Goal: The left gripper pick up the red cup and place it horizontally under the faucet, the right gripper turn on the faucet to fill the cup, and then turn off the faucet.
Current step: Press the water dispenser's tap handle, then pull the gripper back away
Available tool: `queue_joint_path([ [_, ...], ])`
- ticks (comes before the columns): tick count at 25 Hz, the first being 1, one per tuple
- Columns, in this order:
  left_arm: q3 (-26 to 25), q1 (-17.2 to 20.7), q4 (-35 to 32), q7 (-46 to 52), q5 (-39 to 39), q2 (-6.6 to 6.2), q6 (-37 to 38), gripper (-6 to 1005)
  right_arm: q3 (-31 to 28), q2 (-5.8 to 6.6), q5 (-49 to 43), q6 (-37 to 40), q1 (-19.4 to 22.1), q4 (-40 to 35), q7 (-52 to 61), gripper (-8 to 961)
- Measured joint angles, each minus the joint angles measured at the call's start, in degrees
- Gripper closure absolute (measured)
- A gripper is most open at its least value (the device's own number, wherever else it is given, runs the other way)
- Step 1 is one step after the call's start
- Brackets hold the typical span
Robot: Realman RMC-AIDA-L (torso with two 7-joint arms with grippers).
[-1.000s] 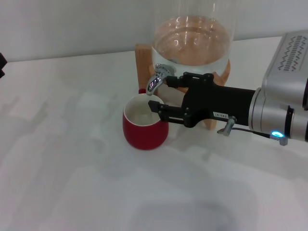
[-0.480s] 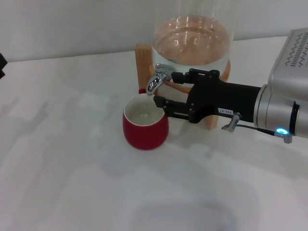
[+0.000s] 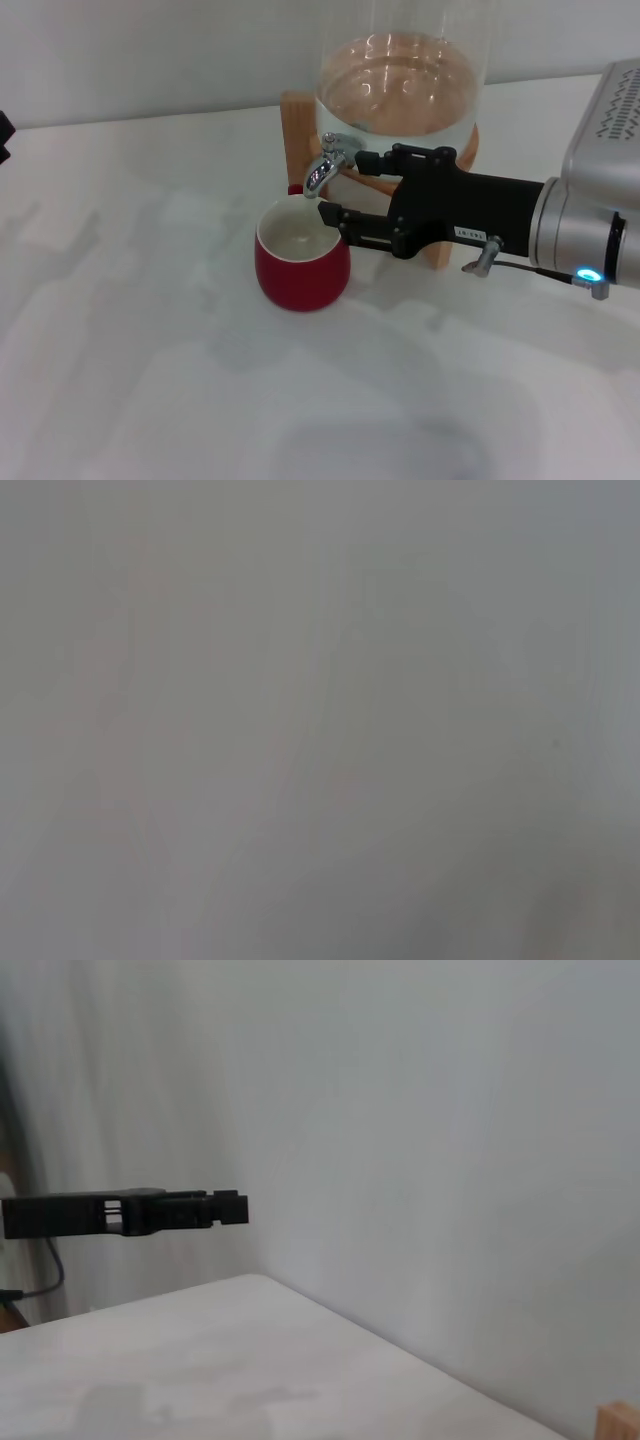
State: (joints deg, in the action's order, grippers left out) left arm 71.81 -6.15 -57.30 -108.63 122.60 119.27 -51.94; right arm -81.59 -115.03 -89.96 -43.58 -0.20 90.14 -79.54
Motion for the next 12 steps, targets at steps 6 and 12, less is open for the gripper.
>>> queue_joint_path([
  [6, 0.0, -0.06, 0.0, 0.0, 0.0, 0.0, 0.0, 120, -0.08, 0.01, -0.01, -0.25, 0.16, 0.17, 0.0, 231],
  [12, 0.0, -0.01, 0.0, 0.0, 0.0, 0.0, 0.05, 120, -1.79, -0.05, 0.11, -4.13, 1.23, 2.15, 0.28, 231],
])
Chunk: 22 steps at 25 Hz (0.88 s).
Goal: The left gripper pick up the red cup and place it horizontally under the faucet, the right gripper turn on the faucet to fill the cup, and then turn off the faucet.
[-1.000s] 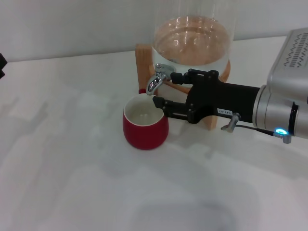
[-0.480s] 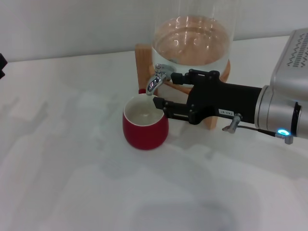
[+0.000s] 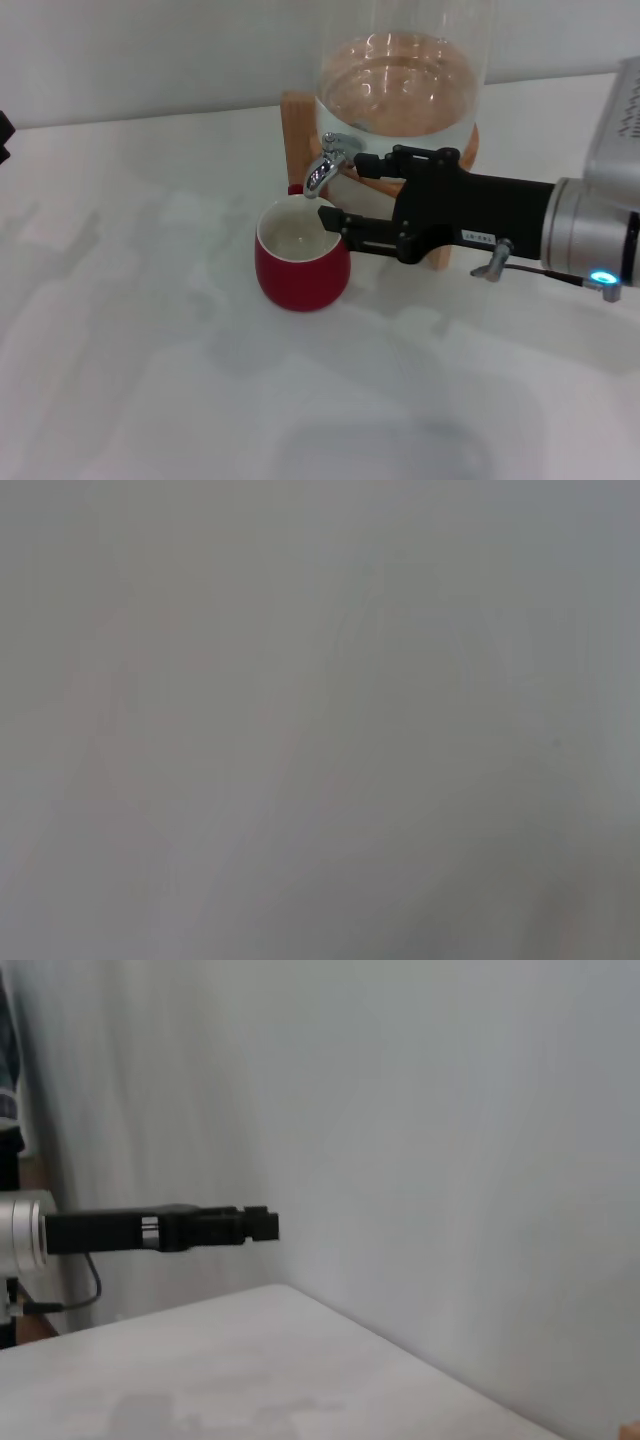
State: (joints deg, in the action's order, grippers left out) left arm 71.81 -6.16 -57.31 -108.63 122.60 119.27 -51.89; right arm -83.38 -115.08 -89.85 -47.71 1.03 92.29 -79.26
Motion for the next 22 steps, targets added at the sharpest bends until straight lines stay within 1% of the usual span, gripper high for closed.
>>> queue_joint_path([
  [5, 0.0, -0.06, 0.0, 0.0, 0.0, -0.05, 0.17, 120, -3.15, 0.02, 0.03, -2.12, 3.17, 3.35, 0.0, 231],
  [8, 0.0, -0.22, 0.02, 0.0, 0.0, -0.07, 0.19, 120, -7.2, -0.09, 0.13, -3.43, 4.92, 4.13, 0.09, 231],
  [12, 0.0, -0.33, 0.04, 0.0, 0.0, -0.09, 0.05, 120, -14.69, -0.15, 2.14, -6.43, 6.03, 3.2, 0.29, 231],
  [17, -0.01, 0.11, 0.03, 0.28, 0.0, -0.09, 0.0, 120, -22.97, -0.19, 3.5, -9.29, 5.91, 1.21, 0.43, 231],
  [21, 0.03, 0.6, -0.09, 1.02, -0.29, -0.1, -0.46, 120, -29.23, -0.04, 3.56, -11.75, 3.5, -2.39, 0.54, 231],
  [22, 0.17, 1.43, -0.6, 0.94, -1.84, -0.1, -2.4, 120, -31.16, -0.04, 3.71, -12.8, 2.49, -3.85, 0.56, 231],
])
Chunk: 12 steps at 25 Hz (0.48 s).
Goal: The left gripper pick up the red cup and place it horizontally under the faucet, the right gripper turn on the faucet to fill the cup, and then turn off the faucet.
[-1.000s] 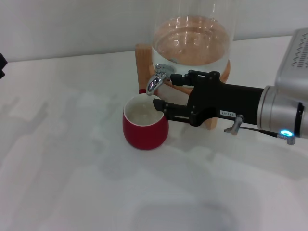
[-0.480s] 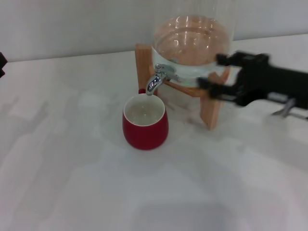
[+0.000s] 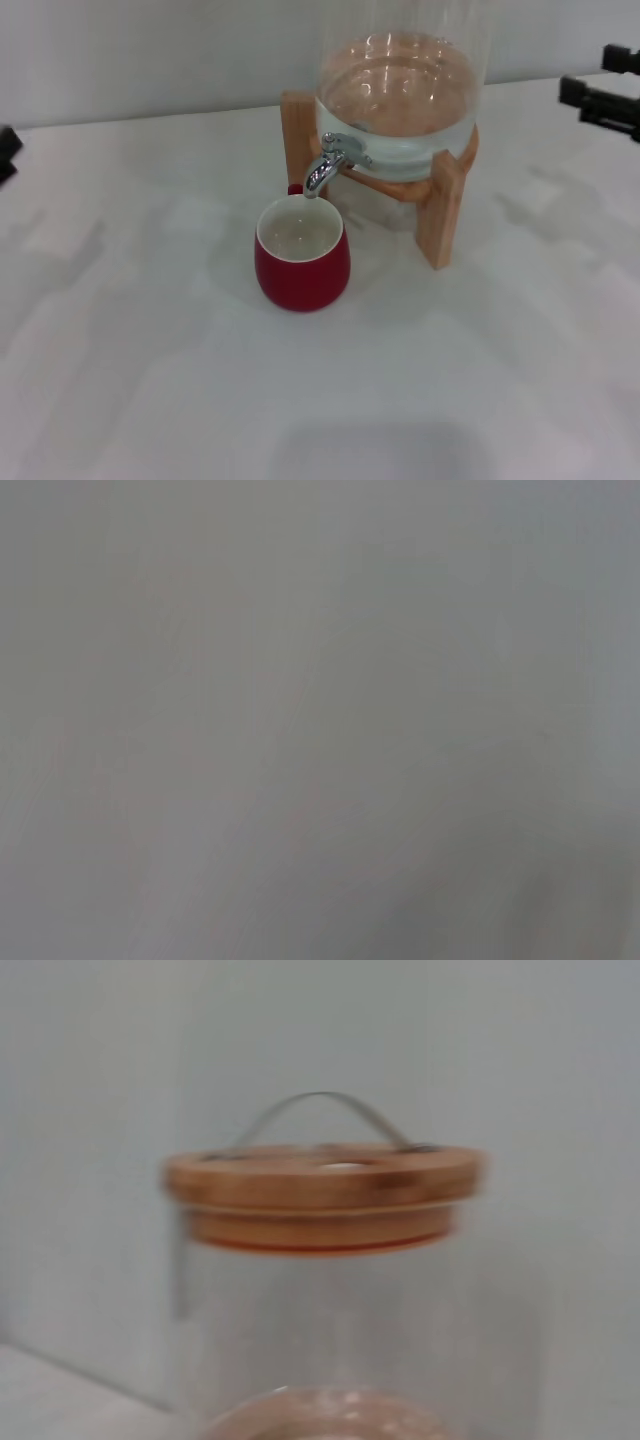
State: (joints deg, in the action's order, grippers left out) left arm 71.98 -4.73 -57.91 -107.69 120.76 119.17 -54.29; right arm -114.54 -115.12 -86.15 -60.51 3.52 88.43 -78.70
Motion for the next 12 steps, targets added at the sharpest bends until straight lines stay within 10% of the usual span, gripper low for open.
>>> queue_joint_path([
  [12, -1.2, 5.18, -2.09, -3.84, -1.7, 0.23, -12.28, 120, -15.41, 0.29, -0.34, -6.03, -7.97, -17.72, -1.5, 230],
])
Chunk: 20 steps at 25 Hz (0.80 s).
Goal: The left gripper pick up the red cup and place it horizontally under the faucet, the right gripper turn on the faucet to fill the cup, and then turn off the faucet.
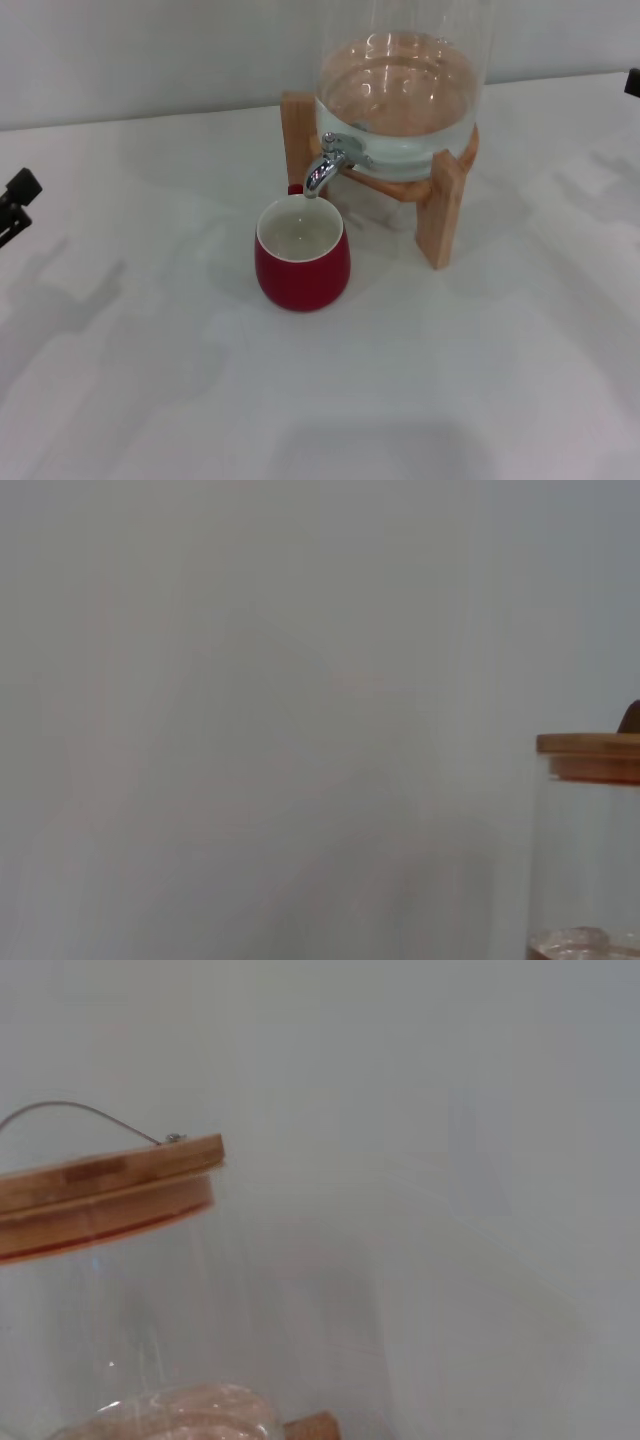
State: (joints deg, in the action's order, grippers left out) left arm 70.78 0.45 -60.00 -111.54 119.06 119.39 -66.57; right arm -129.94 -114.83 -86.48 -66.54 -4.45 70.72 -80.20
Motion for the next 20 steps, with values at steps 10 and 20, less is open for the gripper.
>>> queue_joint_path([
  [10, -0.07, 1.12, 2.2, -0.31, -1.23, -0.13, -6.26, 120, -3.98, 0.1, -0.07, -0.29, -0.89, -3.27, -4.89, 230],
  [20, -1.88, 1.89, 4.41, 0.41, -0.16, -0.11, -12.32, 120, -5.29, 0.14, 0.0, -0.33, -1.23, -5.58, -5.13, 230],
])
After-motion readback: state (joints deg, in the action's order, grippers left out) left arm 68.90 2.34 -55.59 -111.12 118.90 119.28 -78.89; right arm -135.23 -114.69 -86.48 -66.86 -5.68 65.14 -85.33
